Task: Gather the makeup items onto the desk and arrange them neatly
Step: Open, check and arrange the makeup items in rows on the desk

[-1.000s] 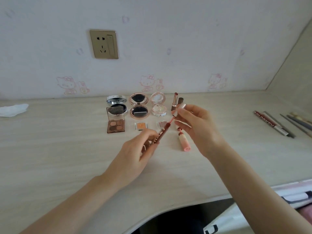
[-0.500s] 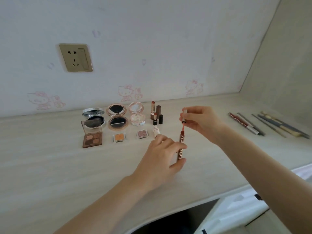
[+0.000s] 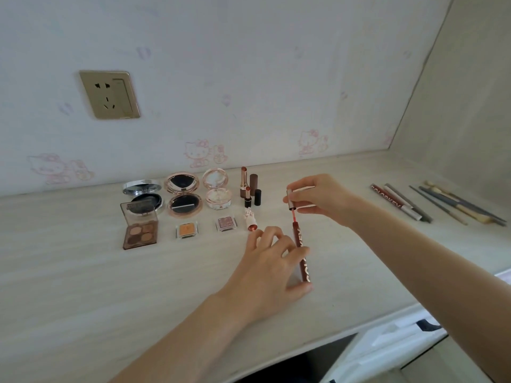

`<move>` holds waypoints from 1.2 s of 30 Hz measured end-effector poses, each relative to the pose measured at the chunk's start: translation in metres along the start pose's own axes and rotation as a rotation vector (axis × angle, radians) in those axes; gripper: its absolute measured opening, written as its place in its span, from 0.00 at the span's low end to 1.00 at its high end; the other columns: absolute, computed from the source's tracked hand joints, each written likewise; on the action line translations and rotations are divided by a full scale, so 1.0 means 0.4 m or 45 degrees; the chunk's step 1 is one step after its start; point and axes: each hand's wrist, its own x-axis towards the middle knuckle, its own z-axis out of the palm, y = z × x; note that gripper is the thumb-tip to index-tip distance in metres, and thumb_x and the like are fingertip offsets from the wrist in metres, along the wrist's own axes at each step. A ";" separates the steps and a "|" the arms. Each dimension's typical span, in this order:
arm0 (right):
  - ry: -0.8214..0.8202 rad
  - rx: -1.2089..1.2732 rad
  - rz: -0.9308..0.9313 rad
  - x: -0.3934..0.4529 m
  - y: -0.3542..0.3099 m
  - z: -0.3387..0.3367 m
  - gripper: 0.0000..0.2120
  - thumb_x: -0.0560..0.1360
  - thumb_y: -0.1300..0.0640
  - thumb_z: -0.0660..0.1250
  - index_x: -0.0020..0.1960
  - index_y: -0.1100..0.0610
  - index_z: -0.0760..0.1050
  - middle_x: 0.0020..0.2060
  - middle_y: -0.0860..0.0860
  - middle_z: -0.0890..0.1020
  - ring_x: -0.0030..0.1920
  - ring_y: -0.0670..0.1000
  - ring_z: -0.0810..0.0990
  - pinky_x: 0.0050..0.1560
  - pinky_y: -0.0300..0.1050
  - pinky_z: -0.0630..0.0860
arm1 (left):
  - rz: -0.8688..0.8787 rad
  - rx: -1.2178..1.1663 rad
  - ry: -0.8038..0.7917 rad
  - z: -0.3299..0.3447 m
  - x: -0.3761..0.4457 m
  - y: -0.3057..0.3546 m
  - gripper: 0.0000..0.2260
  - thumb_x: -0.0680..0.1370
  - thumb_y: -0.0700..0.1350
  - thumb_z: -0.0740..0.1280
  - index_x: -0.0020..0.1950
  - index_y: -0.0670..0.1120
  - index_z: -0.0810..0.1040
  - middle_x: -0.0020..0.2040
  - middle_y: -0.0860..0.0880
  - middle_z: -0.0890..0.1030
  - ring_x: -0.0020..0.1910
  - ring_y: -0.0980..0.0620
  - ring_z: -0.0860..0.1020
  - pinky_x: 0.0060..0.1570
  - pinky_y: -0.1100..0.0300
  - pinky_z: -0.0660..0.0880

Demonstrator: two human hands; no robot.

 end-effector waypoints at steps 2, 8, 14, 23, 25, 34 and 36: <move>0.004 -0.055 0.009 0.012 -0.004 0.013 0.09 0.73 0.61 0.71 0.52 0.60 0.79 0.43 0.52 0.86 0.47 0.49 0.85 0.52 0.44 0.79 | 0.021 0.016 0.025 0.001 -0.004 -0.006 0.22 0.73 0.63 0.60 0.59 0.52 0.78 0.50 0.53 0.79 0.58 0.49 0.70 0.61 0.50 0.58; 0.020 -0.291 -0.025 0.042 -0.010 0.068 0.06 0.71 0.60 0.74 0.47 0.59 0.81 0.43 0.53 0.84 0.43 0.50 0.81 0.40 0.39 0.77 | 0.043 0.043 0.031 -0.006 -0.011 -0.016 0.19 0.74 0.62 0.60 0.53 0.52 0.82 0.47 0.54 0.79 0.55 0.52 0.72 0.60 0.53 0.61; -0.003 -0.406 -0.058 0.067 0.002 0.120 0.08 0.70 0.59 0.74 0.49 0.60 0.81 0.41 0.55 0.82 0.38 0.49 0.77 0.33 0.37 0.71 | 0.028 -0.008 0.033 -0.006 -0.017 -0.025 0.17 0.75 0.61 0.61 0.51 0.52 0.83 0.50 0.54 0.77 0.55 0.53 0.72 0.59 0.55 0.64; 0.088 -0.562 -0.136 0.089 0.029 0.162 0.09 0.70 0.58 0.74 0.49 0.58 0.82 0.44 0.53 0.83 0.47 0.51 0.80 0.46 0.41 0.75 | -0.014 -0.159 0.040 -0.004 -0.024 -0.044 0.14 0.72 0.56 0.68 0.48 0.47 0.84 0.49 0.51 0.79 0.53 0.52 0.75 0.60 0.62 0.66; 0.091 -0.574 -0.154 0.086 0.027 0.163 0.09 0.71 0.58 0.73 0.50 0.59 0.82 0.45 0.52 0.83 0.48 0.50 0.79 0.46 0.40 0.74 | -0.023 -0.180 0.031 -0.003 -0.025 -0.044 0.14 0.72 0.55 0.68 0.47 0.47 0.83 0.49 0.51 0.79 0.53 0.52 0.75 0.61 0.61 0.67; 0.098 -0.628 -0.186 0.057 0.035 0.096 0.11 0.72 0.59 0.71 0.54 0.57 0.80 0.50 0.51 0.82 0.52 0.49 0.78 0.50 0.38 0.73 | -0.036 -0.262 0.041 -0.005 -0.030 -0.044 0.16 0.73 0.57 0.68 0.54 0.48 0.82 0.57 0.53 0.76 0.61 0.54 0.71 0.62 0.59 0.70; 0.160 -0.678 -0.207 0.042 0.049 0.060 0.10 0.72 0.62 0.70 0.53 0.58 0.80 0.47 0.50 0.81 0.48 0.48 0.78 0.42 0.33 0.70 | -0.026 -0.313 0.057 -0.009 -0.029 -0.042 0.17 0.74 0.57 0.67 0.56 0.48 0.81 0.59 0.53 0.76 0.64 0.55 0.70 0.63 0.60 0.69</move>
